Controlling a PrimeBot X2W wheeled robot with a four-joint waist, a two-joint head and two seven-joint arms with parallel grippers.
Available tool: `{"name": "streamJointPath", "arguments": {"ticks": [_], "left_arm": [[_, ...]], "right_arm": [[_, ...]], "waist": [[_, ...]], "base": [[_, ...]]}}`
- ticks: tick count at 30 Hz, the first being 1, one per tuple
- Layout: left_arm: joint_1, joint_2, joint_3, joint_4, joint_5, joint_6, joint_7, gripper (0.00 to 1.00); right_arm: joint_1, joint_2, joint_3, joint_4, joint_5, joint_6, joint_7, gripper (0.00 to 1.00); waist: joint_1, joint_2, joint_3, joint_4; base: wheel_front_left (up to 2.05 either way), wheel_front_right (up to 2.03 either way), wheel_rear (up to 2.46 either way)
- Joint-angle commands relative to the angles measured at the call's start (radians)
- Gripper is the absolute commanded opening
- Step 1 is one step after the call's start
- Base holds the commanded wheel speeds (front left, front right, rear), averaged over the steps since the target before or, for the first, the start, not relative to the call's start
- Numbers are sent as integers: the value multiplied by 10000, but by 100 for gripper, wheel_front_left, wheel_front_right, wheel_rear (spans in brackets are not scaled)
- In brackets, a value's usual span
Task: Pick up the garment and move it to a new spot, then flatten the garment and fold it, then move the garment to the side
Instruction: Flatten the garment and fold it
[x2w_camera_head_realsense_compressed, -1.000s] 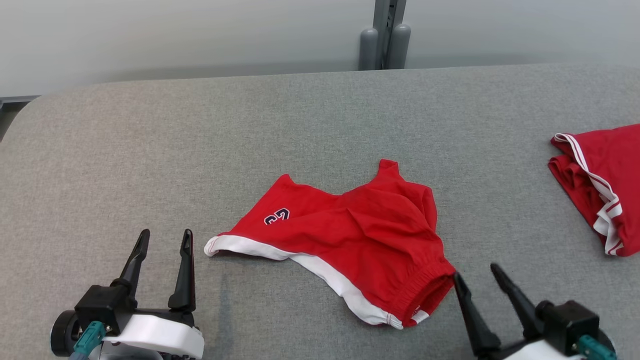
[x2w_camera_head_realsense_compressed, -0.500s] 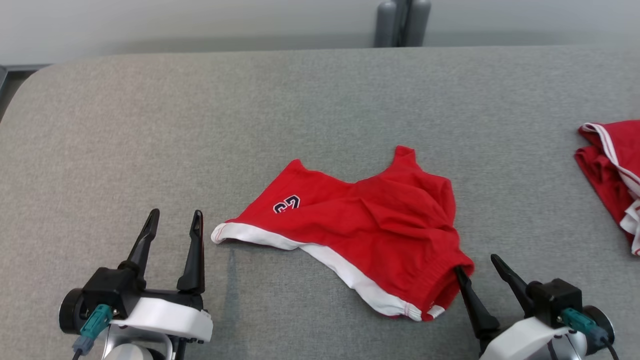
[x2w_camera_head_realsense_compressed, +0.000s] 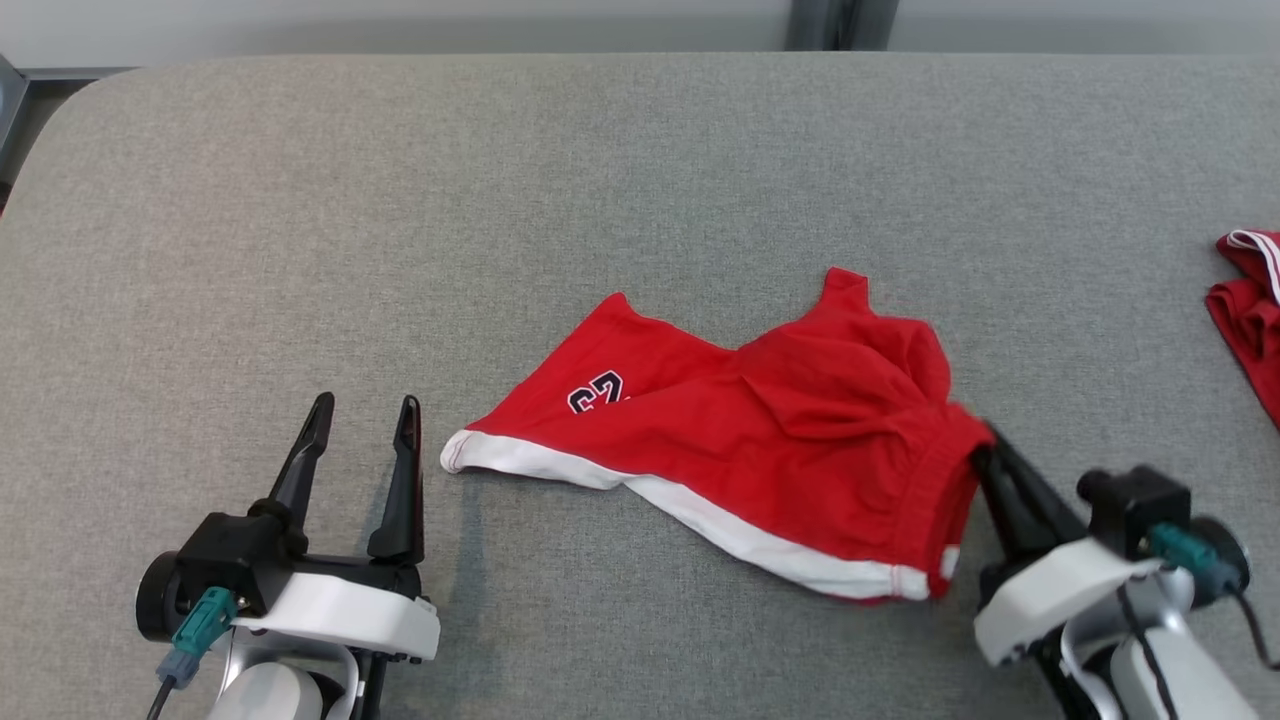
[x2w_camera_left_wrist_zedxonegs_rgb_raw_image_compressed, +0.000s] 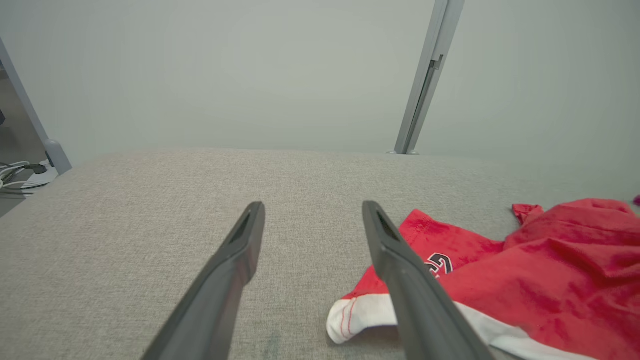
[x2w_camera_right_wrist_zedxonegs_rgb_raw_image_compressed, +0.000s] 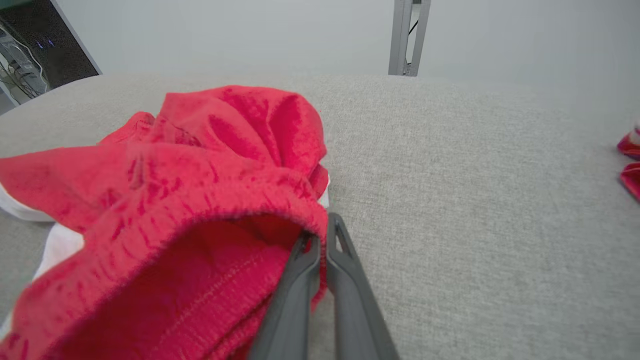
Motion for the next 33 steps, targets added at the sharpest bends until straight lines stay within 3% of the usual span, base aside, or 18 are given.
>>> {"name": "streamJointPath", "arguments": {"ticks": [1,9,16,17,18,19,33], "left_arm": [[-188,-19,44,46,115,-51,-55,100],[-591,-269,-55,249,206,-301,-85,100],[-734,-463,-20,409,292,-479,-101,100],[-740,-493,5,420,329,-488,-103,100],[-726,-522,40,425,357,-518,-104,100],[-689,-546,82,426,383,-537,-98,100],[-82,-497,412,548,562,-743,-99,100]], "right_arm": [[-471,-164,-18,139,48,1,-156,0],[-2799,-938,285,1535,390,1,-615,0],[-3667,-1116,705,2710,822,0,-962,0],[-3666,-1066,735,2812,932,1,-1037,18],[-3641,-1034,759,2892,1012,1,-1112,48],[-3551,-1001,761,2964,1106,0,-1189,100],[-1572,-735,-3,1781,1203,1,-1723,100]], "waist": [[0,0,30,1],[0,0,309,257],[0,0,388,404],[0,0,377,403],[0,0,359,382],[0,0,332,338],[0,0,-428,-448]], "base": [[0,0,0],[0,0,0],[0,0,0],[0,0,0],[0,0,0],[0,0,0],[0,0,0]]}}
